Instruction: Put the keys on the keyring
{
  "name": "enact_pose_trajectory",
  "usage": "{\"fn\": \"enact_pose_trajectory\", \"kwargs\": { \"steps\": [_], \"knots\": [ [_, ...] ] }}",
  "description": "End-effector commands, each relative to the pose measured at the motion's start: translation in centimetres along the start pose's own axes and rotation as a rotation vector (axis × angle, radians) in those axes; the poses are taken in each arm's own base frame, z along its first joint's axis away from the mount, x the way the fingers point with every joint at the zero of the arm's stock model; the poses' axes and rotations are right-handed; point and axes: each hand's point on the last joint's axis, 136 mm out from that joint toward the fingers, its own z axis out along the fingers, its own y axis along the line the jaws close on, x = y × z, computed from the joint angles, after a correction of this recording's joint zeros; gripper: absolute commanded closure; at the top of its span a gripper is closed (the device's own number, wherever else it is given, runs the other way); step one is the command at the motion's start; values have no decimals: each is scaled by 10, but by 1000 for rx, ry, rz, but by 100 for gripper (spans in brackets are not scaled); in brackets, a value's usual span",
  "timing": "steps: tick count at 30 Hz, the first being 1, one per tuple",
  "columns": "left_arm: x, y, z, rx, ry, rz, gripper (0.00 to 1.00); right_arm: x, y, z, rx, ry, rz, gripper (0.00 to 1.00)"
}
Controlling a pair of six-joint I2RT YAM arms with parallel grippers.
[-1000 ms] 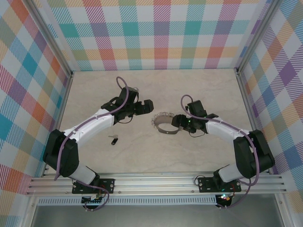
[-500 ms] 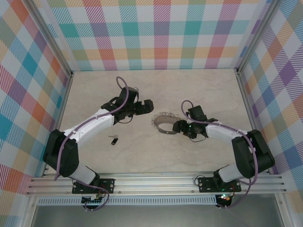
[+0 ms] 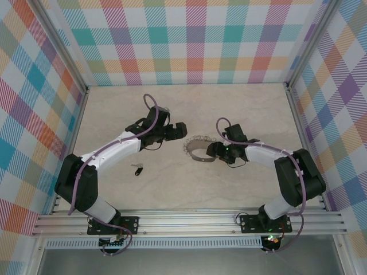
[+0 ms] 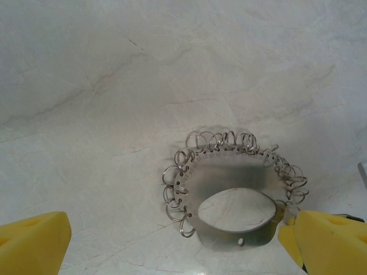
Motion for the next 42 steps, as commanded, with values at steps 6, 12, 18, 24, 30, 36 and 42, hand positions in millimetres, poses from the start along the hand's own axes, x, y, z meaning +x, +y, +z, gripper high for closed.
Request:
{"fn": "enact_pose_trajectory", "kwargs": {
  "steps": [6, 12, 18, 24, 30, 36, 42],
  "knots": [
    [-5, -10, 1, 19, -11, 8, 1, -15, 3, 1, 28, -9, -48, 33],
    [-5, -10, 0, 21, -14, 9, 1, -13, -5, 2, 56, -9, -47, 33],
    [-5, -10, -1, 24, -13, 10, 1, -10, -17, -7, 88, -31, -40, 34],
    [-2, -10, -1, 24, -10, 7, 1, -8, -23, -14, 102, -45, -35, 40],
    [-2, -10, -2, 27, -13, 4, 1, -5, -19, -14, 77, -32, -41, 58],
    [-1, -11, -2, 29, -12, 7, 1, -3, -18, -12, 64, -24, -42, 72],
    [-1, -12, -1, 30, -11, 7, 1, -5, -14, -13, 50, -26, -38, 74]
  ]
}}
